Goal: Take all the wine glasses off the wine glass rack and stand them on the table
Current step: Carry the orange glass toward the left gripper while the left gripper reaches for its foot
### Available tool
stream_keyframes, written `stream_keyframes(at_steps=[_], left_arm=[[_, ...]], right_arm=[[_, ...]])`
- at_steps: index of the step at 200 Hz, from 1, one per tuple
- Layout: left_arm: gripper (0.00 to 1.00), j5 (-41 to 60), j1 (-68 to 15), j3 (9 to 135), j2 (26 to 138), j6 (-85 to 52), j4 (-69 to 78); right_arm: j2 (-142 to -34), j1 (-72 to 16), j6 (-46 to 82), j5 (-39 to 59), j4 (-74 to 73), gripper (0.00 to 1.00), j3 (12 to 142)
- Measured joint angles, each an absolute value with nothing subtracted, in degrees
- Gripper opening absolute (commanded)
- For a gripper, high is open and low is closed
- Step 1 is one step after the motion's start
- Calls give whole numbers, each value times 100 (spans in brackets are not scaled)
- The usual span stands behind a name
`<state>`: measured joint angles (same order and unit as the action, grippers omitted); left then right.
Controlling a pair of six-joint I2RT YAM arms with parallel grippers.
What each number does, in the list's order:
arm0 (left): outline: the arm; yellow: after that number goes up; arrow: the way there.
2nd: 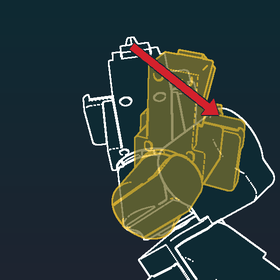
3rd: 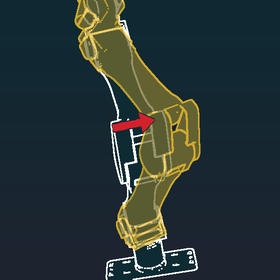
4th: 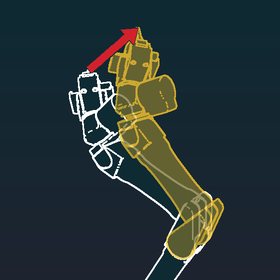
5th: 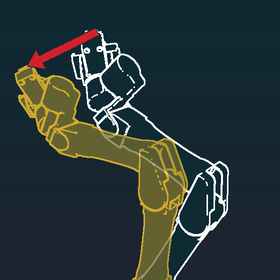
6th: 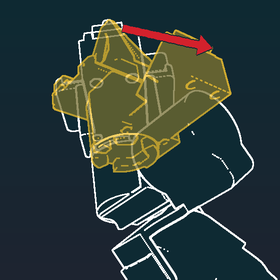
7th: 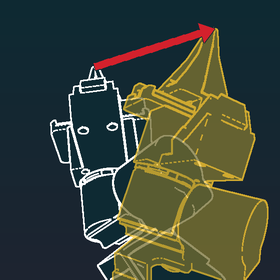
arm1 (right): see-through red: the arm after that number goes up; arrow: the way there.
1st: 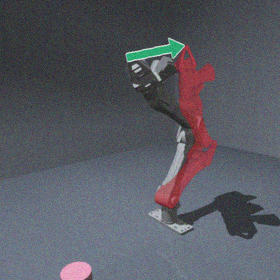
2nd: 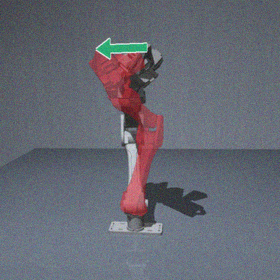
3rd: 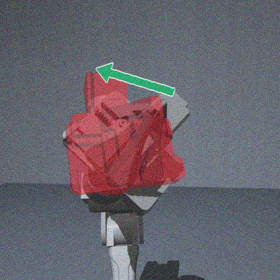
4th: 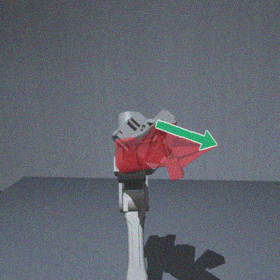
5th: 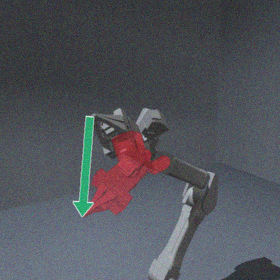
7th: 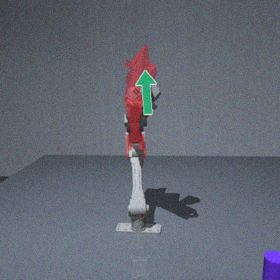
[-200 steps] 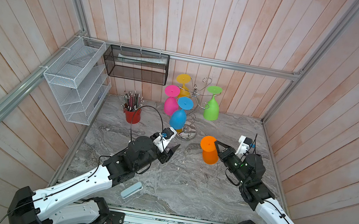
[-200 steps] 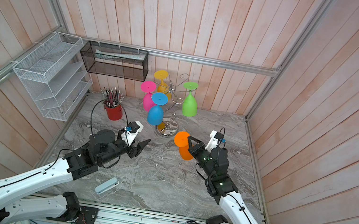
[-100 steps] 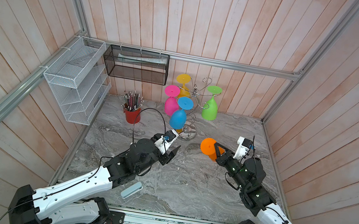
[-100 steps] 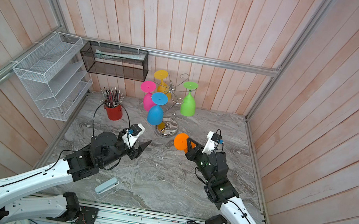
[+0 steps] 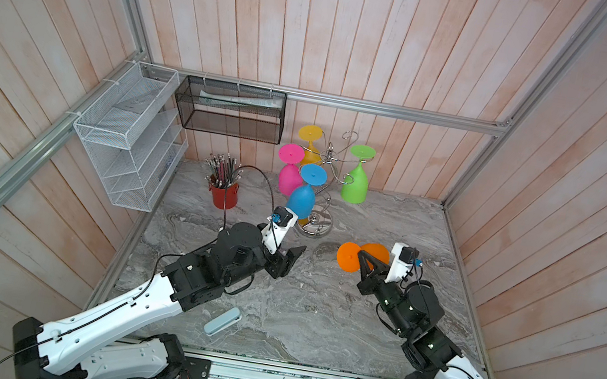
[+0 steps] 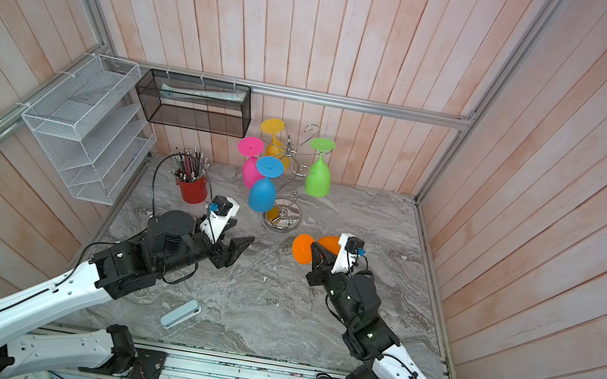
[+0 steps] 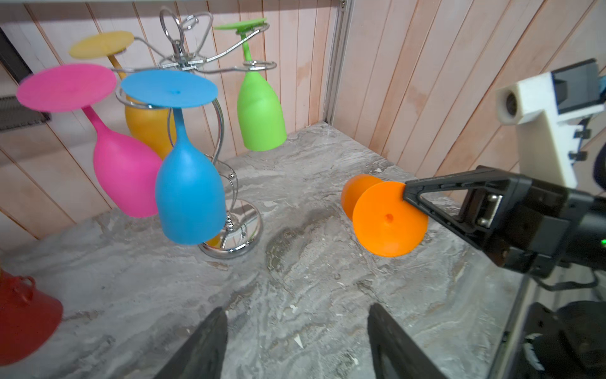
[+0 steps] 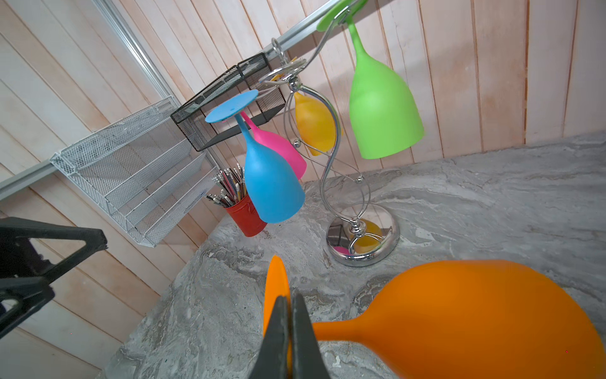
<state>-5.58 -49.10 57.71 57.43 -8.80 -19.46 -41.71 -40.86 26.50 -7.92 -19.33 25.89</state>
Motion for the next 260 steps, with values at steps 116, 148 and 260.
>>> stream_keyframes(at_steps=[116,148,260], left_arm=[[70,-126,-4919,5478,5459,-3820,-2792],[69,-62,-4919,5384,5498,-4418,-2838],[59,-121,-4919,6058,6412,-6235,-3089]], right_arm=[[-4480,-5422,615,-2062,-3151,0,2038],[-4781,-5721,176,-2368,-3358,0,2034],[-4897,-6386,-1422,-2637,-4281,0,1566]])
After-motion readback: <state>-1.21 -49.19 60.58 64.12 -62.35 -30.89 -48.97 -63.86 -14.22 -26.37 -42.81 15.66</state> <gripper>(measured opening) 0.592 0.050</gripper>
